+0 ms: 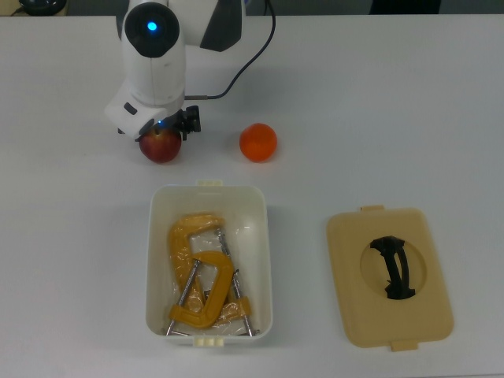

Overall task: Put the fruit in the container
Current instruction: 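Close the gripper around the red apple, then lift the apple and carry it over the white container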

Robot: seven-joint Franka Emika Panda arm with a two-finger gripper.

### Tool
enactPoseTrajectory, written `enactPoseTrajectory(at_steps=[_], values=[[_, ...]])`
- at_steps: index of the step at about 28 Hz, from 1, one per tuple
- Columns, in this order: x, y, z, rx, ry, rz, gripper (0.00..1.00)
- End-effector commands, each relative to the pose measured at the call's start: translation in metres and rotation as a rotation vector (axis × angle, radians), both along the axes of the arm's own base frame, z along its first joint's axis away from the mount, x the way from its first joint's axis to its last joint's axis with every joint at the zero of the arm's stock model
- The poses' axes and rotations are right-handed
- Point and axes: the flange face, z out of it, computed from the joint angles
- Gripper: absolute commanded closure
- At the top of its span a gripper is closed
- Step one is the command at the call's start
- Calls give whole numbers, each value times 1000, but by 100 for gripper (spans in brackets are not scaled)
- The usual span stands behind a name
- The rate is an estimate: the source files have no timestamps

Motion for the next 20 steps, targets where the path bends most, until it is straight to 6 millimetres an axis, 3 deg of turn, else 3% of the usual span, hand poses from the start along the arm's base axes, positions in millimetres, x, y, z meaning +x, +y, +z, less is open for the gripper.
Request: enactPoseTrajectory(at_steps=[1, 3, 4, 10, 11, 16, 20], values=[[3, 3, 9, -16, -20, 37, 67], [3, 3, 13, -15, -19, 34, 81], [4, 2, 16, -13, -22, 30, 83], [16, 5, 61, 22, -50, -6, 83], [23, 9, 84, 62, -84, -31, 83], [46, 15, 143, 147, -210, -74, 83], [58, 25, 167, 197, -274, -88, 83]])
